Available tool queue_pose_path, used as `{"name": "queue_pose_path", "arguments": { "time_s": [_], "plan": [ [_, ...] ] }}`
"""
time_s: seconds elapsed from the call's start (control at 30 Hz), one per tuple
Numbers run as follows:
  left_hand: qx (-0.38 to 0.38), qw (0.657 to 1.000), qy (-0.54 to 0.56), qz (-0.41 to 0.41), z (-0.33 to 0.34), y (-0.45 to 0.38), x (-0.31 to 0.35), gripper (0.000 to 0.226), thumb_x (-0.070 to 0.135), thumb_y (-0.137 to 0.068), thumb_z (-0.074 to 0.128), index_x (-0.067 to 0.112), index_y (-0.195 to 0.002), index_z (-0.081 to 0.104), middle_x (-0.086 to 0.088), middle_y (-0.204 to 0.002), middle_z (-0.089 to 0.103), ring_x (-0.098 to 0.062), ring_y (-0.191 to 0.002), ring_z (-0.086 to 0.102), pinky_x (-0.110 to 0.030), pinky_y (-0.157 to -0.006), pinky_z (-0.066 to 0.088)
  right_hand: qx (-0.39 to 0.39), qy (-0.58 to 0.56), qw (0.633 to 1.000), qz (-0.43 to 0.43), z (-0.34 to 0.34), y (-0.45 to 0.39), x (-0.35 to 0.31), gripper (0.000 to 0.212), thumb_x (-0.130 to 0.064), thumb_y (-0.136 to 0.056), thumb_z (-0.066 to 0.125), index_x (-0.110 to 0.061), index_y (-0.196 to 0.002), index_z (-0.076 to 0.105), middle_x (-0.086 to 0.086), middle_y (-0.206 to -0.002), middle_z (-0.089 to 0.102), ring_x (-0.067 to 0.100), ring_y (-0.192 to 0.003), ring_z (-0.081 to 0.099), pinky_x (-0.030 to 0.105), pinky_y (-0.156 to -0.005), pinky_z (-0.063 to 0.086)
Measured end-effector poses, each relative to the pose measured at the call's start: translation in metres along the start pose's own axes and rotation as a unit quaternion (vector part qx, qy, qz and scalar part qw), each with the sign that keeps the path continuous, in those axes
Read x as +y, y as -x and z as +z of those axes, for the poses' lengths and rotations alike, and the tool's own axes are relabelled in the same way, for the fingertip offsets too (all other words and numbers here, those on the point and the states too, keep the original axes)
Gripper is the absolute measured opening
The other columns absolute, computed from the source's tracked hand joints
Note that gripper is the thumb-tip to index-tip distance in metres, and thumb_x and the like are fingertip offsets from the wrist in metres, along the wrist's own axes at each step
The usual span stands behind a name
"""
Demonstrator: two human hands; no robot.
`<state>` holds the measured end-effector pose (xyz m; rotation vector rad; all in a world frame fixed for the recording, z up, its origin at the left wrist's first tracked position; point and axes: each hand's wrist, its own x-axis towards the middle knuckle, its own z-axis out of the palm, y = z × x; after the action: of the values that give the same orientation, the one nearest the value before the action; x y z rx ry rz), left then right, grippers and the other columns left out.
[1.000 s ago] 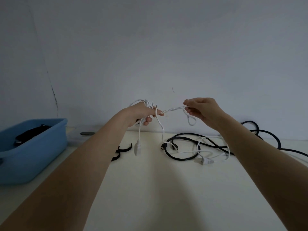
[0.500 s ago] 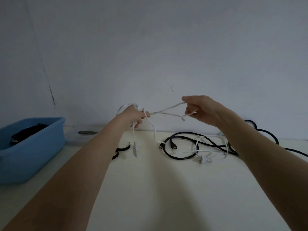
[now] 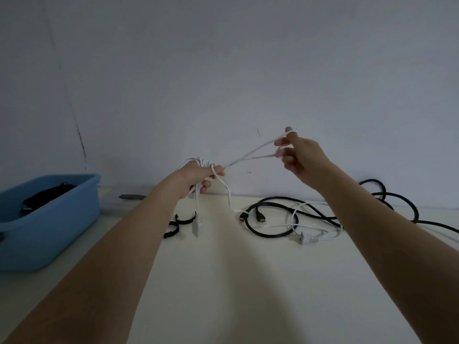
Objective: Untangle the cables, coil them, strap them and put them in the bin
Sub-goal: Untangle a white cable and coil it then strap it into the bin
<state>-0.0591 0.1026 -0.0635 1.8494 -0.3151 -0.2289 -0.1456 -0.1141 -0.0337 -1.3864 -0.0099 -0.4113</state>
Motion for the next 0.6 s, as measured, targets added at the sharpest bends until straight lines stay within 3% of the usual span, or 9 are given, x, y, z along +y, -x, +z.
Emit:
{"name": "queue_pose_path", "arguments": {
  "time_s": [0.07, 0.13, 0.2, 0.27, 0.33, 0.4, 0.43, 0.5, 0.6],
  "plan": [
    [-0.005, 0.999, 0.047, -0.016, -0.001, 0.001, 0.000, 0.025, 0.021, -0.098, 0.049, 0.009, -0.081, 0.062, 0.001, -0.074, 0.049, 0.000, -0.035, 0.038, -0.012, -0.037, 0.031, -0.074, -0.112, 0.991, 0.022, 0.002, 0.003, -0.008, 0.026, -0.012, -0.096, 0.046, -0.004, -0.073, 0.055, 0.020, -0.090, 0.068, 0.023, -0.080, 0.071, 0.019, -0.058, 0.055],
    [0.001, 0.996, 0.086, -0.032, -0.002, 0.001, -0.001, 0.029, 0.022, -0.100, 0.045, 0.008, -0.079, 0.060, 0.001, -0.071, 0.057, 0.001, -0.033, 0.042, -0.011, -0.035, 0.031, -0.116, -0.172, 0.978, 0.036, 0.004, 0.008, -0.015, 0.024, -0.004, -0.091, 0.044, -0.001, -0.069, 0.055, 0.027, -0.096, 0.066, 0.033, -0.100, 0.066, 0.027, -0.079, 0.057],
    [0.013, 0.996, 0.076, -0.040, 0.000, 0.000, 0.001, 0.033, 0.025, -0.101, 0.042, 0.006, -0.079, 0.058, 0.002, -0.059, 0.065, 0.000, -0.032, 0.044, -0.011, -0.033, 0.029, -0.128, -0.219, 0.967, 0.035, 0.006, 0.010, -0.020, 0.031, -0.007, -0.086, 0.042, -0.001, -0.059, 0.056, 0.022, -0.083, 0.067, 0.034, -0.097, 0.067, 0.032, -0.088, 0.054],
    [0.032, 0.998, 0.037, -0.048, 0.005, 0.000, 0.004, 0.037, 0.028, -0.102, 0.040, 0.005, -0.078, 0.057, 0.004, -0.048, 0.064, -0.001, -0.030, 0.044, -0.013, -0.034, 0.029, -0.130, -0.249, 0.959, 0.043, 0.011, 0.009, -0.022, 0.039, -0.017, -0.087, 0.048, -0.008, -0.049, 0.053, 0.010, -0.058, 0.060, 0.024, -0.072, 0.068, 0.028, -0.082, 0.053],
    [0.078, 0.995, 0.021, -0.049, 0.008, 0.000, 0.006, 0.039, 0.029, -0.102, 0.039, 0.009, -0.072, 0.054, 0.004, -0.044, 0.062, -0.001, -0.027, 0.041, -0.017, -0.040, 0.027, -0.148, -0.120, 0.980, 0.054, 0.018, 0.008, -0.024, 0.043, -0.027, -0.090, 0.053, -0.015, -0.049, 0.048, -0.003, -0.039, 0.035, 0.012, -0.039, 0.040, 0.020, -0.055, 0.043],
    [0.124, 0.991, 0.034, -0.047, 0.007, -0.001, 0.007, 0.039, 0.027, -0.101, 0.040, 0.012, -0.068, 0.051, 0.005, -0.038, 0.058, 0.000, -0.024, 0.037, -0.019, -0.044, 0.024, -0.177, 0.149, 0.973, 0.018, 0.019, 0.006, -0.022, 0.033, -0.026, -0.094, 0.054, -0.013, -0.063, 0.053, -0.006, -0.041, 0.022, 0.010, -0.037, 0.019, 0.019, -0.040, 0.025],
    [0.139, 0.988, 0.048, -0.043, 0.007, -0.002, 0.008, 0.038, 0.027, -0.101, 0.041, 0.013, -0.067, 0.051, 0.005, -0.037, 0.057, 0.001, -0.023, 0.035, -0.018, -0.042, 0.024, -0.195, 0.247, 0.949, -0.004, 0.018, 0.007, -0.021, 0.024, -0.024, -0.094, 0.054, -0.009, -0.075, 0.058, -0.006, -0.043, 0.023, 0.010, -0.038, 0.018, 0.019, -0.039, 0.021],
    [0.165, 0.980, 0.104, -0.036, 0.004, -0.004, 0.011, 0.034, 0.026, -0.101, 0.043, 0.013, -0.070, 0.051, 0.004, -0.036, 0.056, 0.000, -0.022, 0.035, -0.013, -0.035, 0.023, -0.220, 0.330, 0.918, -0.027, 0.018, 0.009, -0.017, 0.016, -0.019, -0.096, 0.052, -0.006, -0.096, 0.060, -0.003, -0.048, 0.030, 0.010, -0.042, 0.022, 0.018, -0.039, 0.020],
    [0.147, 0.962, 0.228, -0.028, -0.004, -0.004, 0.017, 0.027, 0.022, -0.101, 0.041, 0.016, -0.077, 0.050, 0.000, -0.040, 0.060, 0.000, -0.023, 0.035, -0.010, -0.031, 0.025, -0.246, 0.394, 0.883, -0.071, 0.015, 0.011, -0.011, 0.020, -0.015, -0.096, 0.049, -0.002, -0.095, 0.064, 0.003, -0.051, 0.034, 0.010, -0.041, 0.027, 0.015, -0.040, 0.023]
  ]
}}
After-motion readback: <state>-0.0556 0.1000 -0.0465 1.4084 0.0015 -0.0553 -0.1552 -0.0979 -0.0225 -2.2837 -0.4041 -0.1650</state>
